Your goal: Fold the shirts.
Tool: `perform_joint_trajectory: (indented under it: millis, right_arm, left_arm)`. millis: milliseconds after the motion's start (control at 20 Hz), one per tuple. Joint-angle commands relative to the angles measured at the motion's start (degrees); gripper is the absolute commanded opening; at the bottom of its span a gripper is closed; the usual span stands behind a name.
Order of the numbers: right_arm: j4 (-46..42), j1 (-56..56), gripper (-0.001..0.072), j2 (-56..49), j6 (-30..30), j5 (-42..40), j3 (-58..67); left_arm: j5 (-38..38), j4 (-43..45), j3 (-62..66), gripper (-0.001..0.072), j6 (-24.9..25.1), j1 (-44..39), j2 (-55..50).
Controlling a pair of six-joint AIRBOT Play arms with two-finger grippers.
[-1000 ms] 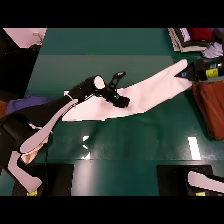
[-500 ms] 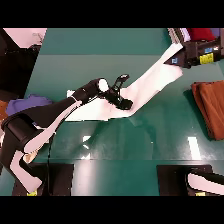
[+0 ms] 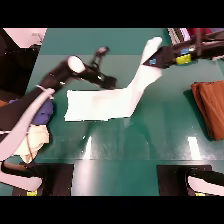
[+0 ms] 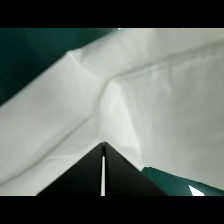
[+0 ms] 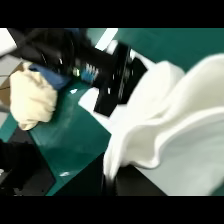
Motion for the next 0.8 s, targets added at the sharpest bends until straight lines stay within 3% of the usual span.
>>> perform_joint_trajectory:
  millis: [0, 300, 450, 550, 650, 700, 750]
  right_arm:
    - [5.8, 8.3, 0.0018, -4.2, -4.5, -7.0, 0.1]
    - [10.9, 24.2, 0.0043, -18.3, -11.8, -25.3, 0.1]
    - [10.8, 28.3, 0.0261, -25.3, -14.4, -29.7, 4.2]
    - [10.8, 29.1, 0.052, -29.3, -14.4, -27.8, 9.7]
    - [10.0, 27.8, 0.0509, -31.0, -14.2, -20.9, 14.3]
    - [8.4, 26.2, 0.0429, -30.9, -13.5, -15.8, 15.7]
    - [6.2, 24.3, 0.0424, -30.7, -11.3, -11.2, 16.5]
  left_arm:
    - [-3.8, 6.4, 0.0, 0.0024, 0.1, 9.1, 8.6]
    - [-7.9, 10.9, 0.0, 0.0024, 0.5, 23.1, 19.5]
    - [-9.4, 10.9, 0.1, 0.0024, 0.5, 26.7, 21.1]
    - [-11.1, 11.2, 0.1, 0.0023, 0.5, 27.2, 21.3]
    - [-12.5, 11.2, 0.0, 0.0023, 0.5, 27.1, 21.3]
    - [-13.1, 11.1, 0.0, 0.0024, 0.5, 27.1, 21.3]
    - [-13.8, 11.1, 0.0, 0.0023, 0.5, 27.2, 21.3]
